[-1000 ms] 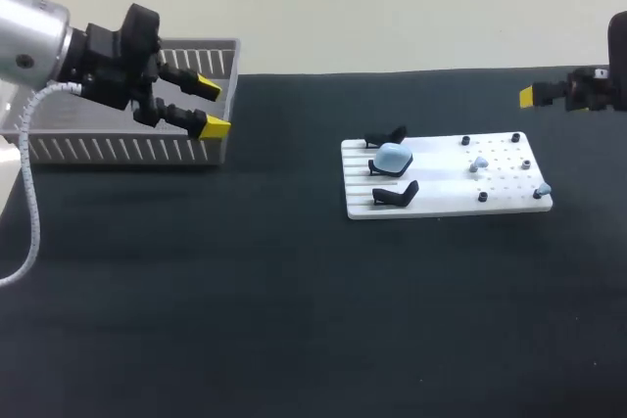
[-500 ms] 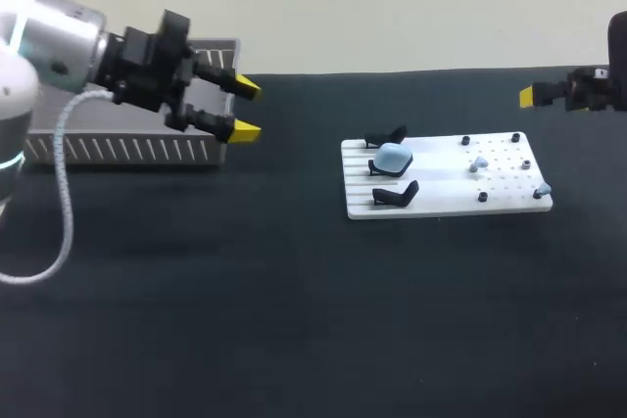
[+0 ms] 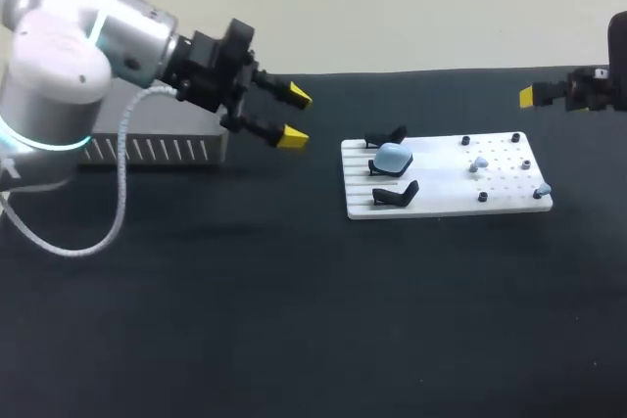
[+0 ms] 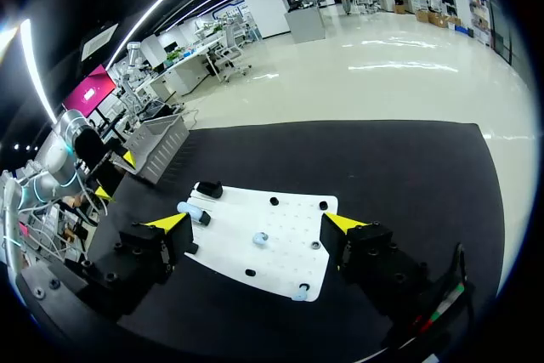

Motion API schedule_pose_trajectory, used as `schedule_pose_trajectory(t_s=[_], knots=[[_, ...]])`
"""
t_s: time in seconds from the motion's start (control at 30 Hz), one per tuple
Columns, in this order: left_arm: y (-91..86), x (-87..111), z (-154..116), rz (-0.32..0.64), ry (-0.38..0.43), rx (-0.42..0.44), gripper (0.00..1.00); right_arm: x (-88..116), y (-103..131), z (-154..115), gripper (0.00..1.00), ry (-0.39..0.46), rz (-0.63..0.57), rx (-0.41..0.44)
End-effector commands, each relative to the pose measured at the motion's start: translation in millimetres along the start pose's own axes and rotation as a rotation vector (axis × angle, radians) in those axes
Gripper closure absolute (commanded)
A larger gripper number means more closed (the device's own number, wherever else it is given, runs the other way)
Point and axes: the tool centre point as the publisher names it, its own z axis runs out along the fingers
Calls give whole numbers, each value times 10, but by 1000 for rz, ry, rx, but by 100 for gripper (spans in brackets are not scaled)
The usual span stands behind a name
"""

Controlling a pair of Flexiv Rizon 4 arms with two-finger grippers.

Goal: Pick up each earbud case from the left stands, insert the matching earbuds, close the lid, and place the case in the box.

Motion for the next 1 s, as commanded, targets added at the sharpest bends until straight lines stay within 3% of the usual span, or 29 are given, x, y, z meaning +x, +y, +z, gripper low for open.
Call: schedule_pose_trajectory(t_s=[0.03,0.37,1.0], knots=[[17,96,142,-1,-12,17,0,1,2,-4,0,0,0,1],[-119,228,322,16,-33,-17,0,1,2,-4,0,0,0,1],[-108,256,366,38,-55,-17,0,1,2,-4,0,0,0,1]])
